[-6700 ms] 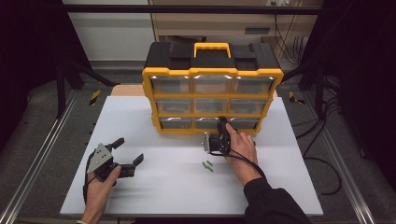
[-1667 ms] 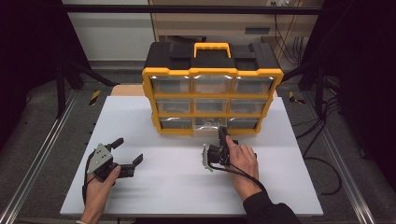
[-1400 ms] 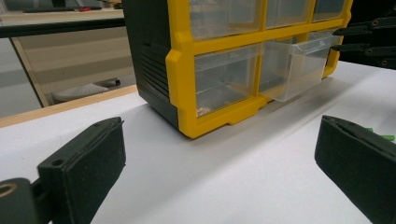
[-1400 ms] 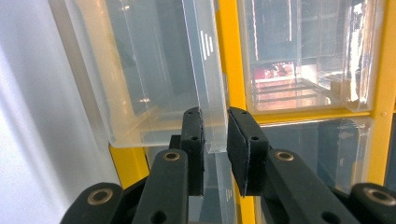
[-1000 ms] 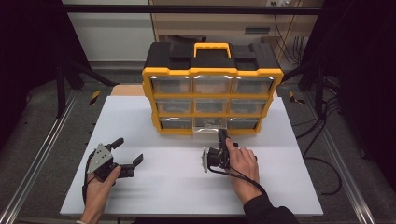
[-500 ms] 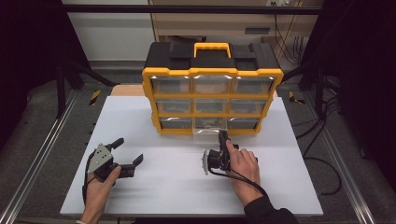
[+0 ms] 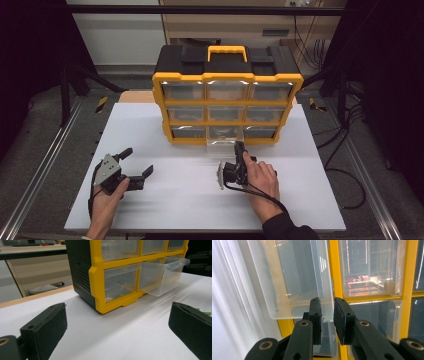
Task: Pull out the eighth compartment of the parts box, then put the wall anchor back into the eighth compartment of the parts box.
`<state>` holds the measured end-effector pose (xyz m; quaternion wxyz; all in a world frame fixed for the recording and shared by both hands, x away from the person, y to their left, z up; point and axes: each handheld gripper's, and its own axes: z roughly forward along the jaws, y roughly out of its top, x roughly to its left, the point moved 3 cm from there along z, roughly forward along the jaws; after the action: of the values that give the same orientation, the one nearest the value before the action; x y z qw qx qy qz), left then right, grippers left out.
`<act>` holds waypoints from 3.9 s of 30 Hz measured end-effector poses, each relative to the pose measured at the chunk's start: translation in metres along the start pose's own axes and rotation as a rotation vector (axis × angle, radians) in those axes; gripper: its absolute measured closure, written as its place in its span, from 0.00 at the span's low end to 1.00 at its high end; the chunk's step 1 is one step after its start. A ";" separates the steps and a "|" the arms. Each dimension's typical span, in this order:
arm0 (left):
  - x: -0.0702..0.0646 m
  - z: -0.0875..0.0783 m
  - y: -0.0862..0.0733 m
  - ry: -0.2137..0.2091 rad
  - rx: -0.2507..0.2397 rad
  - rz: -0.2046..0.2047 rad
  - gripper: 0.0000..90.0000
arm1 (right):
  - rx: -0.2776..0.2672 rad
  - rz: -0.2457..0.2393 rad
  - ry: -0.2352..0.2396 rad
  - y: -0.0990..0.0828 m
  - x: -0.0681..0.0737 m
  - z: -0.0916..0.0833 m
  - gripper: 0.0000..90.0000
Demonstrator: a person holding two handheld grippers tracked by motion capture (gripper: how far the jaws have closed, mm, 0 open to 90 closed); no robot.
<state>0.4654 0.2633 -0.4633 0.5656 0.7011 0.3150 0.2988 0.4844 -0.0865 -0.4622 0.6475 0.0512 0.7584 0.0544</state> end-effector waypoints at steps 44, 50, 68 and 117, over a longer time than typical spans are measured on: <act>-0.001 0.001 0.000 -0.002 0.004 0.003 0.02 | -0.020 0.012 0.002 -0.002 0.004 -0.014 0.84; -0.001 0.001 0.000 -0.003 0.004 0.003 0.02 | -0.018 0.014 0.004 -0.003 0.005 -0.016 0.83; -0.001 0.002 -0.001 -0.005 0.010 0.009 0.02 | 0.028 0.201 0.022 -0.013 0.006 -0.020 0.39; -0.002 0.001 -0.003 0.010 0.025 0.017 0.01 | 0.090 1.091 0.530 -0.093 -0.005 -0.012 0.15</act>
<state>0.4646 0.2619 -0.4664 0.5527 0.7091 0.3156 0.3034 0.4727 -0.1795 -0.4694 0.3124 0.4446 0.7598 0.3570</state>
